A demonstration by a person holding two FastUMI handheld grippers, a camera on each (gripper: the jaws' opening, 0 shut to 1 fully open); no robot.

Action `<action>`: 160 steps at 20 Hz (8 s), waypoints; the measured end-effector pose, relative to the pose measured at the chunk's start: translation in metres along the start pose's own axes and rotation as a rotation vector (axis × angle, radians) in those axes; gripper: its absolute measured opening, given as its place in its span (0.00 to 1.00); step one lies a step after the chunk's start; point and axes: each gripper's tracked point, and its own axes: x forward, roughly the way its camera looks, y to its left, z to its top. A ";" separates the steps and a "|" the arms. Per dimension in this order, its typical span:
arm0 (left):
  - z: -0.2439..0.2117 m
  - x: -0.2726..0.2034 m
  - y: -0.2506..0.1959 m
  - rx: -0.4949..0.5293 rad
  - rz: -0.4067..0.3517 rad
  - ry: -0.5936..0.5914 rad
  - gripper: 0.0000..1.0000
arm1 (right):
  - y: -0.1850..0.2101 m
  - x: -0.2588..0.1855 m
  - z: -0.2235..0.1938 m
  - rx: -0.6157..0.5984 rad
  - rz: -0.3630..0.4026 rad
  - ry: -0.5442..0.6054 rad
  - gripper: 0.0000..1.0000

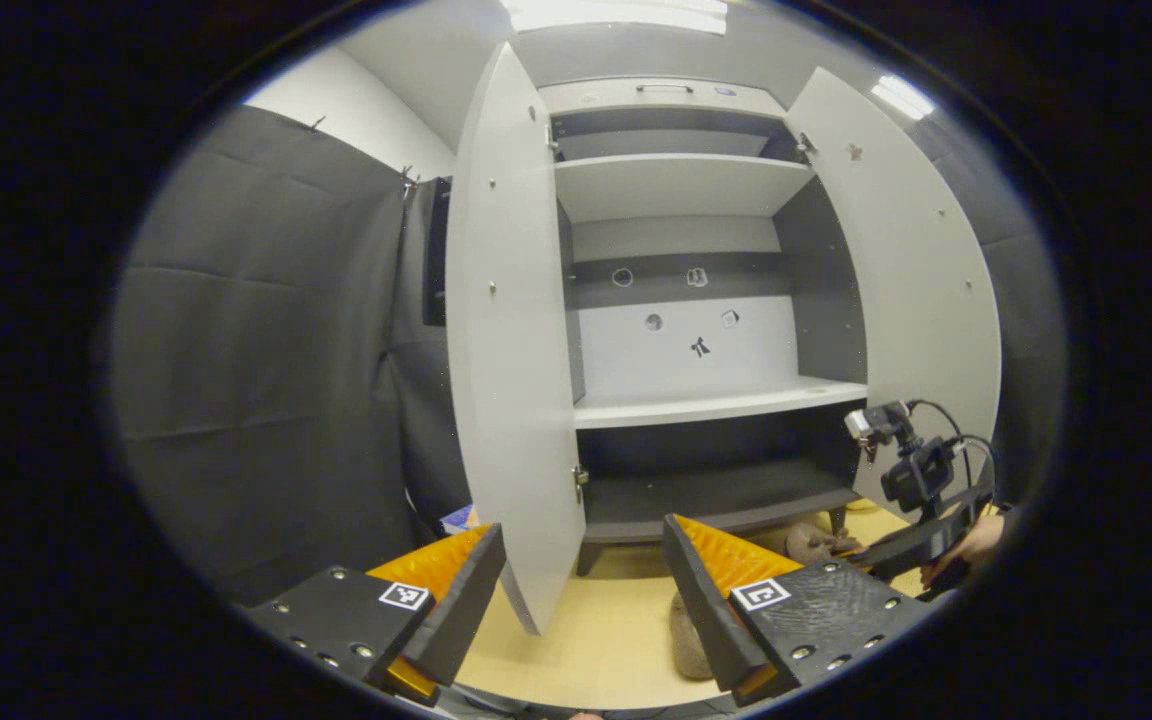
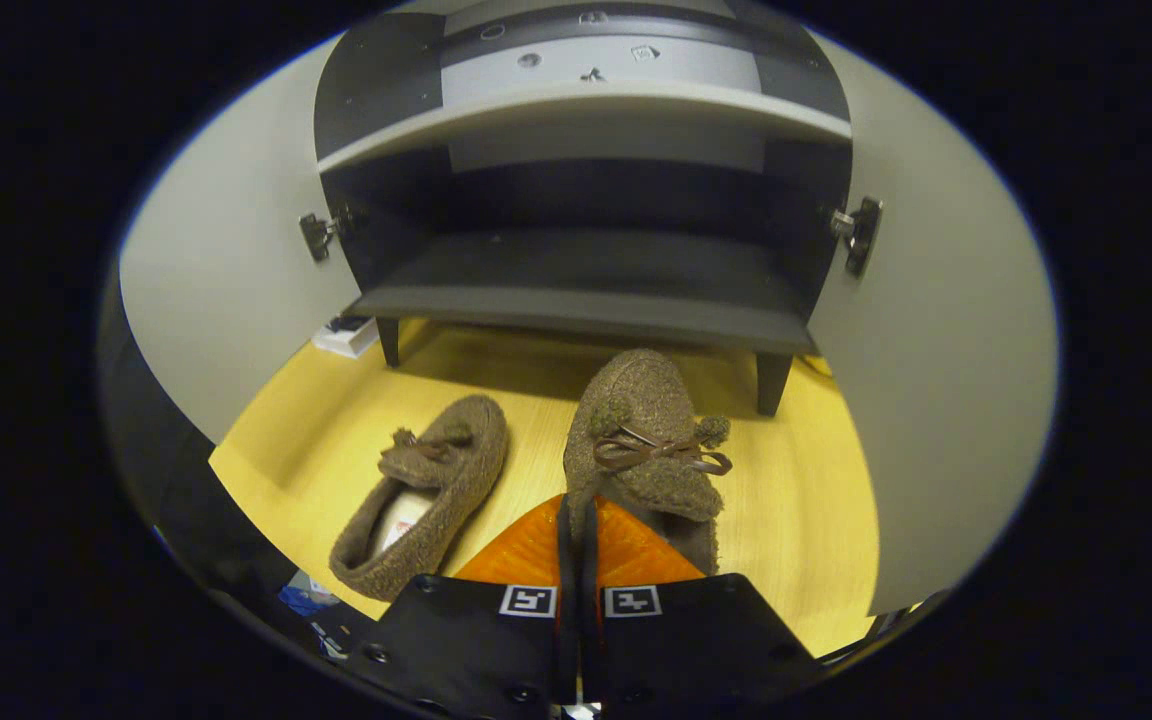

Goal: Grab one shoe with the right hand and put it into the shoe cabinet, grab the other shoe with the left hand and put it into the shoe cabinet; then close the right door with the right hand and the left door with the left hand.

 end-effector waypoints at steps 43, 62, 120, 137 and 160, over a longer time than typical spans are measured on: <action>-0.100 0.109 -0.061 -0.038 -0.233 0.190 0.93 | -0.046 -0.048 0.383 -0.132 -0.235 -0.626 0.98; -0.232 0.121 -0.098 0.050 -0.346 0.524 0.97 | -0.040 -0.155 0.196 -0.071 -0.164 -0.583 0.98; 0.147 0.292 -0.078 -0.240 -0.184 -0.033 0.01 | -0.050 -0.194 0.116 -0.040 -0.210 -0.491 0.98; 0.160 0.354 -0.087 -0.167 -0.155 -0.043 0.62 | -0.059 -0.205 0.115 0.007 -0.238 -0.508 0.98; 0.185 0.039 -0.054 -0.063 -0.164 -0.183 0.97 | -0.167 -0.353 0.133 0.024 -0.372 -0.709 0.98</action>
